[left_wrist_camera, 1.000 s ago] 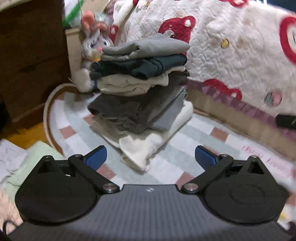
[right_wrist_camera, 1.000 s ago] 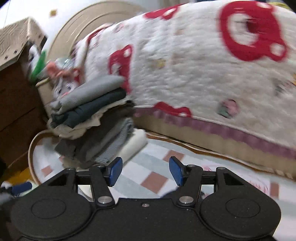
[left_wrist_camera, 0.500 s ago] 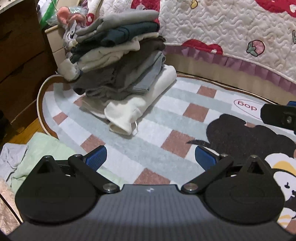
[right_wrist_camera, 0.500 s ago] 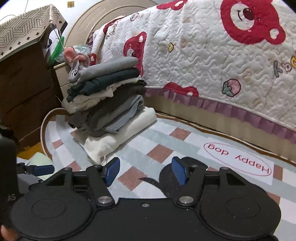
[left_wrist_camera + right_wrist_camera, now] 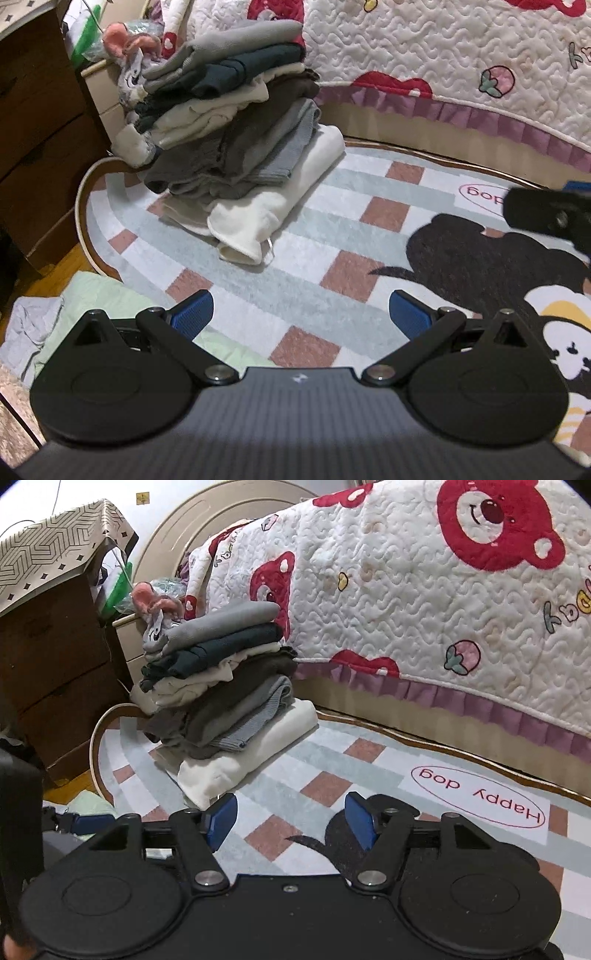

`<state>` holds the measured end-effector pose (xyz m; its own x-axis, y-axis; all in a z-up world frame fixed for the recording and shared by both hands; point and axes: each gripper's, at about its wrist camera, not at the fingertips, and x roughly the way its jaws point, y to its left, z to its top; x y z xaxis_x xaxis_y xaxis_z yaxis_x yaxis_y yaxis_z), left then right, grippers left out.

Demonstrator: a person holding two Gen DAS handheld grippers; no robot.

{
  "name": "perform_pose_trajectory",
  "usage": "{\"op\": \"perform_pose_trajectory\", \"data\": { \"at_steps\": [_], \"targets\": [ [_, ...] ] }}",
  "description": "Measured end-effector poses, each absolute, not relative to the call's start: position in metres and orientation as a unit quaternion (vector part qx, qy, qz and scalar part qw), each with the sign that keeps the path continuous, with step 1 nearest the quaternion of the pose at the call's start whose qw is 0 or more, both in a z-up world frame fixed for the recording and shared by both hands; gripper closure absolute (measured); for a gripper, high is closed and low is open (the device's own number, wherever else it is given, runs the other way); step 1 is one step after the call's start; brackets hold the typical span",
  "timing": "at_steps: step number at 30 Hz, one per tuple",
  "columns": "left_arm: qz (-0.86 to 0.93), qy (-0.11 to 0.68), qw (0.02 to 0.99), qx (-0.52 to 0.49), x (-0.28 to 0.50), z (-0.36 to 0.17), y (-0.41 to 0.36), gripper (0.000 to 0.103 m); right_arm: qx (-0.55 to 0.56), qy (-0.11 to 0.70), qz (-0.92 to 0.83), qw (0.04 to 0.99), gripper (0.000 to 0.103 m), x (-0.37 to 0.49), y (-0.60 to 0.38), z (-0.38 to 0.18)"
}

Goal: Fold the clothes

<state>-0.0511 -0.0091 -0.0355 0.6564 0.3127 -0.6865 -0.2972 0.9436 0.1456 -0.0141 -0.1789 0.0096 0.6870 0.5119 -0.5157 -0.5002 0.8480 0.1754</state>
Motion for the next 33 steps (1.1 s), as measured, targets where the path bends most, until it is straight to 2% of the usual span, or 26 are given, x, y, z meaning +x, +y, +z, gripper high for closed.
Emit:
{"op": "perform_pose_trajectory", "data": {
  "at_steps": [33],
  "targets": [
    [0.15, 0.373, 0.916, 0.005, -0.048, -0.027, 0.008, 0.0, 0.011, 0.281, 0.284, 0.917, 0.034, -0.007, -0.163, 0.001]
  ]
}}
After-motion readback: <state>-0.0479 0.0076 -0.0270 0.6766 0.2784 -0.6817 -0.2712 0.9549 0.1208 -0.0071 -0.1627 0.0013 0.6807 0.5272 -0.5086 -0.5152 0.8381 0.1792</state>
